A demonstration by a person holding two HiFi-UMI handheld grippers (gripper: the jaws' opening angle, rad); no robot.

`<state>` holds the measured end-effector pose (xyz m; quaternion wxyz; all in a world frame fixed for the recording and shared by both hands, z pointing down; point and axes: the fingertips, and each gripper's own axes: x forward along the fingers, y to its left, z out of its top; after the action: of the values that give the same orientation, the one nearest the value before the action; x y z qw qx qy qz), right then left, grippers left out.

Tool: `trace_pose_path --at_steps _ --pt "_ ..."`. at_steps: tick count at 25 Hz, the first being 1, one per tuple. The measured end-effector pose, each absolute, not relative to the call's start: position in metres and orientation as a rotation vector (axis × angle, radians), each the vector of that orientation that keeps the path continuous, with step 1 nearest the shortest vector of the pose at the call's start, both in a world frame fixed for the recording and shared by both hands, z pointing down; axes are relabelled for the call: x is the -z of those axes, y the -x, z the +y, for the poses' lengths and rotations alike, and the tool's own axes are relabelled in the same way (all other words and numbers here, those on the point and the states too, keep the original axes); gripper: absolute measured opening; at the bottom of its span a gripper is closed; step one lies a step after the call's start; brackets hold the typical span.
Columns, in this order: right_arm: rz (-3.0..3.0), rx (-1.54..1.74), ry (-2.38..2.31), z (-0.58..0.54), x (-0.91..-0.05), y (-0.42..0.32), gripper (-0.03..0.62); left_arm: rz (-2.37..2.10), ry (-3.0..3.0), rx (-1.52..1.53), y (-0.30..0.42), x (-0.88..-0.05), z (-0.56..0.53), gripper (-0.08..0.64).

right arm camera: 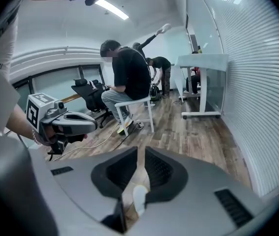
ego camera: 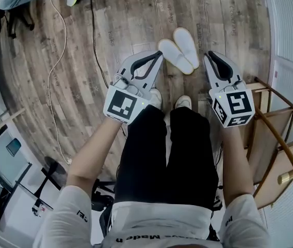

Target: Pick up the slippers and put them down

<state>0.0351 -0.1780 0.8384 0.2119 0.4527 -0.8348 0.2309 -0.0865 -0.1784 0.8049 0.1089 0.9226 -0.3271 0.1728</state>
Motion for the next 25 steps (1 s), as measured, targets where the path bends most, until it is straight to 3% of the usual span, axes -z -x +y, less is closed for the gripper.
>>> trace_pose_path --at_steps 11,25 --pt "-2.357 -0.582 -1.283 -0.180 -0.605 -0.036 0.049 -0.972 -2.714 -0.372 0.078 -0.559 -0.175 0.011" --pt "-2.464 -0.432 -1.370 -0.180 -0.351 -0.039 0.048 -0.983 -2.731 -0.229 0.072 -0.340 -0.165 0.011"
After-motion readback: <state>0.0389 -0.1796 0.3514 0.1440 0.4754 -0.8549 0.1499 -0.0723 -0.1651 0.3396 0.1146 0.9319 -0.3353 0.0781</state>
